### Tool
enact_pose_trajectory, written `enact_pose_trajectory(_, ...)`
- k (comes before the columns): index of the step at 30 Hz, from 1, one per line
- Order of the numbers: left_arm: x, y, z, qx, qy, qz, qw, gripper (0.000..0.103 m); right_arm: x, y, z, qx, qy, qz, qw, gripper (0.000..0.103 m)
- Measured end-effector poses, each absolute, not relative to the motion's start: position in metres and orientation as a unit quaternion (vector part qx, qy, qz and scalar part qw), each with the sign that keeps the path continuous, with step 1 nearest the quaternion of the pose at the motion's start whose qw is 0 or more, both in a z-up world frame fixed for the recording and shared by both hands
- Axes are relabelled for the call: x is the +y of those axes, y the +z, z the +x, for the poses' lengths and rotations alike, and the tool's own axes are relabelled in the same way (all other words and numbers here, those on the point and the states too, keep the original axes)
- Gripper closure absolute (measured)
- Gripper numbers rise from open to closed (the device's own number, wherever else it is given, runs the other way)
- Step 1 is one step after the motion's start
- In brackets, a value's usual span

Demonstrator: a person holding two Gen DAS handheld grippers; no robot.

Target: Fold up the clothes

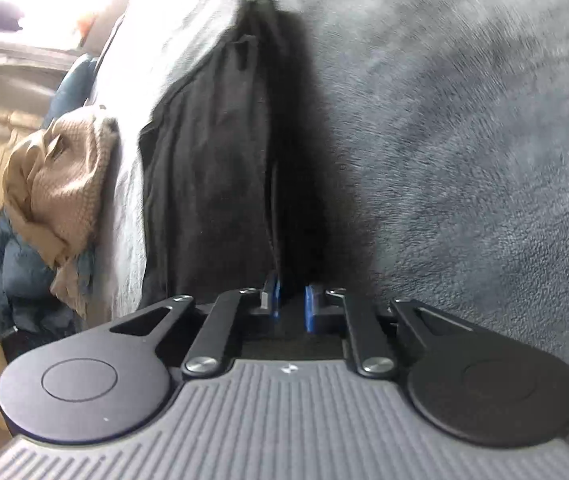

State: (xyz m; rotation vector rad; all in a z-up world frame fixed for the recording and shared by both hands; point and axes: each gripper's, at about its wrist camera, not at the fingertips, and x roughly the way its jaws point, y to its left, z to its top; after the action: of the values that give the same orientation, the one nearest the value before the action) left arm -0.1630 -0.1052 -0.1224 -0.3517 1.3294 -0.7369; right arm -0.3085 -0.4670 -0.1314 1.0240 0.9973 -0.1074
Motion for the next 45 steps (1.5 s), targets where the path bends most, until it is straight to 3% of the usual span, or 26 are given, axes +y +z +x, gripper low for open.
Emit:
enact_pose_trajectory(6,-0.061,-0.097,-0.218,0.648,-0.334,-0.121,0.674,0.095,-0.438,-0.096,-0.346,0.491,-0.02,0.469,0.734,0.095)
enact_pose_trajectory(11,-0.029,-0.117,-0.271,0.71,-0.31,-0.071,0.628,0.094,-0.388,-0.1,-0.404,0.557,-0.018,0.481,0.676,0.095)
enact_pose_trajectory(14,-0.03,-0.138,-0.285,0.732,-0.302,-0.006,0.61,0.079,-0.359,-0.118,-0.427,0.602,-0.029,0.448,0.66,0.092)
enact_pose_trajectory(17,-0.033,-0.139,-0.287,0.727,-0.304,0.064,0.612,0.073,-0.337,-0.127,-0.422,0.659,-0.032,0.328,0.676,0.079)
enact_pose_trajectory(18,-0.032,-0.132,-0.285,0.718,-0.308,0.072,0.62,0.06,-0.334,-0.121,-0.421,0.664,-0.03,0.295,0.687,0.077)
enact_pose_trajectory(19,-0.031,-0.123,-0.282,0.707,-0.309,0.08,0.631,0.054,-0.332,-0.111,-0.42,0.661,-0.028,0.264,0.702,0.076)
enact_pose_trajectory(25,-0.05,-0.085,-0.255,0.64,-0.326,0.086,0.69,0.054,-0.348,-0.052,-0.405,0.537,-0.075,0.208,0.814,0.071)
enact_pose_trajectory(29,-0.091,-0.085,-0.249,0.617,-0.356,0.048,0.7,0.054,-0.349,-0.059,-0.368,0.485,-0.1,0.202,0.845,0.071)
enact_pose_trajectory(35,-0.178,-0.09,-0.248,0.579,-0.406,0.011,0.707,0.058,-0.359,-0.086,-0.349,0.484,-0.103,0.189,0.848,0.074)
enact_pose_trajectory(36,-0.187,-0.091,-0.245,0.572,-0.413,0.008,0.709,0.058,-0.358,-0.09,-0.349,0.489,-0.102,0.189,0.846,0.08)
enact_pose_trajectory(37,-0.196,-0.091,-0.242,0.564,-0.422,0.008,0.709,0.058,-0.357,-0.093,-0.349,0.492,-0.099,0.186,0.845,0.095)
enact_pose_trajectory(38,-0.207,-0.091,-0.238,0.557,-0.433,0.014,0.709,0.058,-0.356,-0.092,-0.351,0.489,-0.099,0.186,0.846,0.099)
enact_pose_trajectory(45,-0.274,-0.107,-0.228,0.542,-0.477,0.057,0.689,0.059,-0.359,-0.09,-0.366,0.46,-0.099,0.227,0.853,0.098)
